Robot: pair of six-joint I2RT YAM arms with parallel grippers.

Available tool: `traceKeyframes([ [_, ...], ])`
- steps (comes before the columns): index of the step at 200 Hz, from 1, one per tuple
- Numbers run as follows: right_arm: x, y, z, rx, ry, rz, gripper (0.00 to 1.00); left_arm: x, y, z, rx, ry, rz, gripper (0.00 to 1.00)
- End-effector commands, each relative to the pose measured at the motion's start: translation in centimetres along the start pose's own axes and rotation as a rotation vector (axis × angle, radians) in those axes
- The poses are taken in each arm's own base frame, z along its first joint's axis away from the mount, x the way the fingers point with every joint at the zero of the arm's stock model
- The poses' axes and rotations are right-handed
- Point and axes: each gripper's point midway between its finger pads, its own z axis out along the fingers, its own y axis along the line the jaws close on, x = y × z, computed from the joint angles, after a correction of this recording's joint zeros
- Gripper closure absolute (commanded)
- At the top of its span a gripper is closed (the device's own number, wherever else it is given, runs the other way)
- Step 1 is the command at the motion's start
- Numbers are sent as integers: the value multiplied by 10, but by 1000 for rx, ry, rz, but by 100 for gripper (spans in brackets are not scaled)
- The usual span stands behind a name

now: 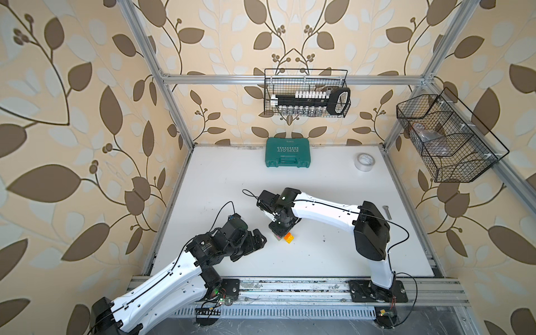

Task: Assemble the letter r with lego
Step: Assemble the lego brick with the lego brick.

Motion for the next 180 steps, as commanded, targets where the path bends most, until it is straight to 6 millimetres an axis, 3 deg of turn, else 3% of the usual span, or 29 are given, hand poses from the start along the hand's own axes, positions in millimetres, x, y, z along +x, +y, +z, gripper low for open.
traceKeyframes([
  [1, 1, 2, 9, 6, 26, 18, 100, 0, 1, 3, 8, 3, -1, 7],
  [64, 6, 0, 11, 16, 40, 63, 100, 0, 4, 3, -1, 0, -11, 7],
  [180, 23, 7, 34, 17, 101, 119, 100, 1, 7, 6, -7, 2, -28, 7],
])
